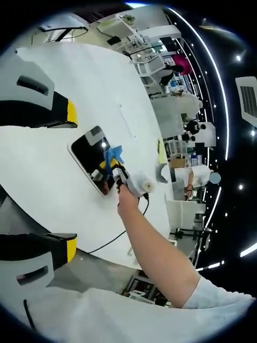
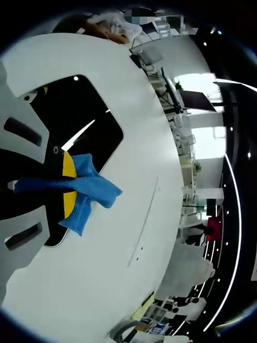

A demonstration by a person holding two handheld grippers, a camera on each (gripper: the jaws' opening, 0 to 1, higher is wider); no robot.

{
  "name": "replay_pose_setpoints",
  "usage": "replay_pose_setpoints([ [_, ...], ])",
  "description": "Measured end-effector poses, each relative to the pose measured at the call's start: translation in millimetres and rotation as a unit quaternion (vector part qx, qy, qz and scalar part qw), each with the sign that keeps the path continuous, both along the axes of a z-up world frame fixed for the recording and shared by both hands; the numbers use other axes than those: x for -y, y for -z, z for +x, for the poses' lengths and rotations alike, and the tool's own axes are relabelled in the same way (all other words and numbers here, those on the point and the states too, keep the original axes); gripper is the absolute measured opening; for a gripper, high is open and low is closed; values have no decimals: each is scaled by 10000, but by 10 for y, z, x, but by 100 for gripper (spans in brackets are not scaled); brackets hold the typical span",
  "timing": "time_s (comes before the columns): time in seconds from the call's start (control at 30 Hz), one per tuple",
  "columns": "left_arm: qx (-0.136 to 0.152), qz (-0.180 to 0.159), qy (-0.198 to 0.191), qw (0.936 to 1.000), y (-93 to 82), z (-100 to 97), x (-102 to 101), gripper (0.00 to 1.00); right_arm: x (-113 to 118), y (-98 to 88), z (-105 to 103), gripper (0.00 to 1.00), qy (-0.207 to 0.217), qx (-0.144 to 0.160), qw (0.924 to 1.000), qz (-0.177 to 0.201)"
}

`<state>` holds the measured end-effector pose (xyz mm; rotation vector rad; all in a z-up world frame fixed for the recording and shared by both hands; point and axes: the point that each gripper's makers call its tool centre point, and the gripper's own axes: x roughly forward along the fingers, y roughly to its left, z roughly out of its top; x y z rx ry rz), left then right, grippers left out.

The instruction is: Wipe the mirror surface with the cleaning cloth until all visible marks leave the cleaned area.

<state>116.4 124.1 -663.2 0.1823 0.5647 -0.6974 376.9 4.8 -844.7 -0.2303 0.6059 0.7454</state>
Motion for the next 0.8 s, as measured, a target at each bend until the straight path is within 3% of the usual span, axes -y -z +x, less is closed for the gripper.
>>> replay_pose_setpoints([
  [0.8, 51, 125, -121, 9998, -69, -201, 17, 80, -45, 3, -303, 2, -243, -43, 9997, 71],
])
